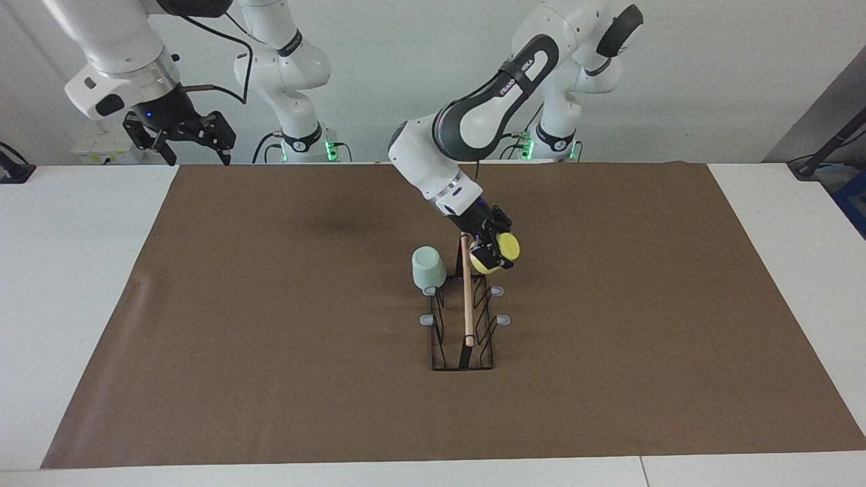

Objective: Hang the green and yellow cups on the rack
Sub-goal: 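Hang the yellow cup on the rack peg with the left gripper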

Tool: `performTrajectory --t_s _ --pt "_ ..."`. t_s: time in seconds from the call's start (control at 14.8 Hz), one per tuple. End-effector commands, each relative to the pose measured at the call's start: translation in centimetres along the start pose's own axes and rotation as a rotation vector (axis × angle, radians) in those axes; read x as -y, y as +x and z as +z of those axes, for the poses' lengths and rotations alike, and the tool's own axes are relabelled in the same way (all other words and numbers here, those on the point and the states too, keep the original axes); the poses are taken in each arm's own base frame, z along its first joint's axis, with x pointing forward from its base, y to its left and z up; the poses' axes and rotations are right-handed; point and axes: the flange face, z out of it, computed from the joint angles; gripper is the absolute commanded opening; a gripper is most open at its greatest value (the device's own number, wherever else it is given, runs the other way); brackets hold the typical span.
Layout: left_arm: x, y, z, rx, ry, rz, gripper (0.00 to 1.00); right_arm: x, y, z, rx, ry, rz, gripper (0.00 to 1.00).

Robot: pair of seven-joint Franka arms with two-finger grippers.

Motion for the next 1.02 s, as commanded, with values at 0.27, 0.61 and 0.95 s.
performTrajectory --t_s 0.27,0.61,0.95 --pt "-0.4 0.7 -2.1 0.000 -0.041 0.001 1.00 -0.5 1.1 0.9 0.025 -0.006 -0.041 1.00" --pt "-0.4 4.3 -3.3 0.024 -0.005 0.134 1.00 -0.5 0.7 0.3 0.009 -0.003 -0.040 1.00" --pt "-1.0 10.4 -1.9 0.146 0.068 0.227 1.00 -0.7 -0.9 1.2 0.038 -0.009 -0.045 1.00"
